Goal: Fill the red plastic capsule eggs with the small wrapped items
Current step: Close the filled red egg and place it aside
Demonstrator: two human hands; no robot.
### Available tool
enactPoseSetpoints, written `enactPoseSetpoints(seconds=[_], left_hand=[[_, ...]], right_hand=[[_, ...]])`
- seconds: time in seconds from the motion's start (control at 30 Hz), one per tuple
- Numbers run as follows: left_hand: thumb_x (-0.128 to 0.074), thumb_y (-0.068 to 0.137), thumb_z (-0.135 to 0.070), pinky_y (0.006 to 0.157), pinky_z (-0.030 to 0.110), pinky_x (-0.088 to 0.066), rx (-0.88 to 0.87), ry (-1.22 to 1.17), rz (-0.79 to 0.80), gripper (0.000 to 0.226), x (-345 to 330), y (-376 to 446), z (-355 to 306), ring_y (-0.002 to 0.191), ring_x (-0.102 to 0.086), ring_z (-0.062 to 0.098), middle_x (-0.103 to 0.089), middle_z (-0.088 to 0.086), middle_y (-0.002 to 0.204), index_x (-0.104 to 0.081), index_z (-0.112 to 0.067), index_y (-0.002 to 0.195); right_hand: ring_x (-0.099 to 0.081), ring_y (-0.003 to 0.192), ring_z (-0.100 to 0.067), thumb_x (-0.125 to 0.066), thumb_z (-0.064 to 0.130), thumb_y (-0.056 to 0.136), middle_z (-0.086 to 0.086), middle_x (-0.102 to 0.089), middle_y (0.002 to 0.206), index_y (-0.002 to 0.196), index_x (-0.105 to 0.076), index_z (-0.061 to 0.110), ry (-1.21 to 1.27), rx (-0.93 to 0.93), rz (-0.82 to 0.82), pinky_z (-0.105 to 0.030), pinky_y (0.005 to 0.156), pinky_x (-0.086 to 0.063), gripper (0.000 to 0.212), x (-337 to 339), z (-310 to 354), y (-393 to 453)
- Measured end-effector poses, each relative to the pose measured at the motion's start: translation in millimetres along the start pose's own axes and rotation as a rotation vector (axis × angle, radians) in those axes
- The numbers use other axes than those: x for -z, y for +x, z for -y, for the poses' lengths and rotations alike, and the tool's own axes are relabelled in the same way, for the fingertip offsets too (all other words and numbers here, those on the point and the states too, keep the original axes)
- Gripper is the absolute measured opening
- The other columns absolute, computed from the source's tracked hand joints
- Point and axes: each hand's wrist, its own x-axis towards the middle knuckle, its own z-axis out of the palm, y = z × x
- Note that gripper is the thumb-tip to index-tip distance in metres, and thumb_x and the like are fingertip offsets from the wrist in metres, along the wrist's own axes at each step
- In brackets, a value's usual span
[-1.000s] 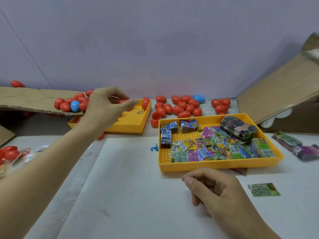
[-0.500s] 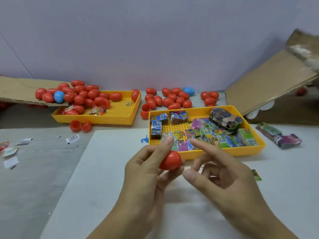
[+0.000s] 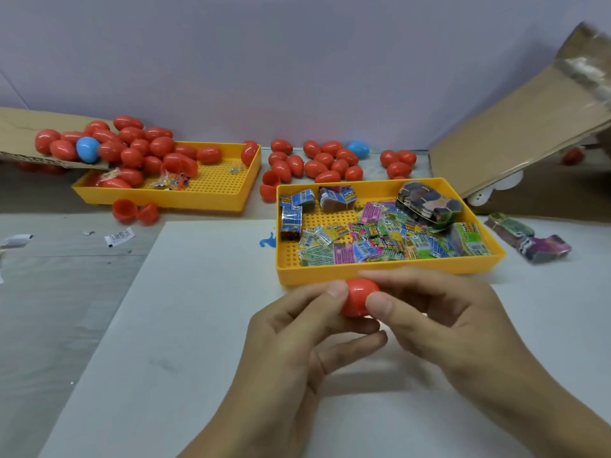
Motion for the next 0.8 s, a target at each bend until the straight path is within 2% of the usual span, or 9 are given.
enactPoseSetpoints(seconds=[0.1, 0.23, 0.3, 0.37, 0.47, 0.57, 0.63, 0.7, 0.8], left_hand=[[-0.086, 0.073, -0.022, 0.062, 0.029, -0.059, -0.117, 0.092, -0.033, 0.023, 0, -1, 2, 0.067, -0.067, 0.022, -0.069, 0.020, 0.075, -0.080, -0.008, 0.090], [-0.081, 0.055, -0.036, 0.060, 0.031, -0.060, -0.212, 0.117, -0.103, 0.043, 0, 0, -4, 0.073, -0.074, 0.022, -0.074, 0.013, 0.081, -0.081, -0.022, 0.097], [-0.096, 0.047, -0.027, 0.059, 0.031, -0.060, -0.234, 0.115, -0.109, 0.043, 3, 1, -6, 0.069, -0.073, 0.021, -0.073, 0.015, 0.077, -0.078, -0.017, 0.086], [-0.095, 0.055, -0.029, 0.060, 0.033, -0.060, -0.276, 0.176, -0.077, 0.032, 7, 1, -6, 0.064, -0.071, 0.020, -0.071, 0.012, 0.071, -0.073, -0.014, 0.072], [-0.090, 0.057, -0.029, 0.061, 0.043, -0.062, -0.424, 0.382, -0.059, 0.029, 11, -1, -3, 0.069, -0.073, 0.025, -0.070, 0.006, 0.074, -0.070, -0.016, 0.074], [-0.086, 0.065, -0.029, 0.062, 0.029, -0.059, -0.685, 0.703, 0.016, 0.023, 12, -1, -3, 0.083, -0.069, 0.022, -0.062, -0.003, 0.088, -0.071, -0.028, 0.083], [-0.082, 0.069, -0.029, 0.064, 0.025, -0.054, -0.764, 0.846, 0.037, 0.025, 15, 1, -2, 0.085, -0.066, 0.023, -0.058, -0.005, 0.093, -0.073, -0.029, 0.093], [-0.083, 0.070, -0.023, 0.066, 0.026, -0.054, -0.758, 0.831, 0.061, 0.035, 16, 2, -1, 0.088, -0.066, 0.024, -0.059, -0.004, 0.096, -0.073, -0.030, 0.103], [-0.084, 0.067, -0.029, 0.068, 0.022, -0.056, -0.583, 0.579, 0.057, 0.040, 14, 1, -3, 0.088, -0.070, 0.022, -0.067, 0.001, 0.095, -0.073, -0.031, 0.106]], right_hand=[[-0.056, 0.050, -0.011, -0.078, 0.039, 0.068, -0.003, -0.069, 0.070, 0.096, -0.077, 0.023, 0.113, -0.088, 0.013, -0.019, 0.040, -0.039, 0.032, -5, -3, -1], [-0.063, 0.054, -0.013, -0.079, 0.039, 0.067, -0.002, -0.074, 0.074, 0.093, -0.079, 0.029, 0.043, -0.099, 0.052, -0.026, 0.039, -0.043, 0.028, -10, -2, -4], [-0.063, 0.054, -0.011, -0.075, 0.044, 0.071, 0.002, -0.071, 0.072, 0.092, -0.080, 0.033, -0.009, -0.089, 0.067, -0.026, 0.041, -0.045, 0.024, -10, 1, -5], [-0.060, 0.053, -0.011, -0.070, 0.049, 0.074, -0.003, -0.068, 0.074, 0.086, -0.081, 0.030, -0.030, -0.088, 0.057, -0.026, 0.043, -0.044, 0.026, -9, 2, -4], [-0.057, 0.050, -0.014, -0.065, 0.055, 0.073, -0.004, -0.070, 0.071, 0.081, -0.079, 0.018, -0.002, -0.120, -0.002, -0.024, 0.041, -0.041, 0.040, -7, 3, -1], [-0.059, 0.051, -0.017, -0.066, 0.055, 0.073, -0.007, -0.066, 0.065, 0.087, -0.077, 0.011, 0.075, -0.172, 0.023, -0.023, 0.038, -0.040, 0.047, -7, 6, -1], [-0.061, 0.050, -0.017, -0.073, 0.048, 0.074, -0.010, -0.066, 0.063, 0.086, -0.078, 0.015, 0.065, -0.164, 0.050, -0.023, 0.037, -0.041, 0.035, -8, 8, -2], [-0.062, 0.049, -0.018, -0.078, 0.039, 0.076, -0.008, -0.069, 0.063, 0.084, -0.078, 0.016, 0.074, -0.156, 0.044, -0.022, 0.037, -0.041, 0.024, -7, 8, -2], [-0.062, 0.051, -0.018, -0.079, 0.038, 0.073, -0.008, -0.070, 0.069, 0.083, -0.078, 0.015, 0.106, -0.144, 0.004, -0.023, 0.038, -0.041, 0.024, -4, 7, -1]])
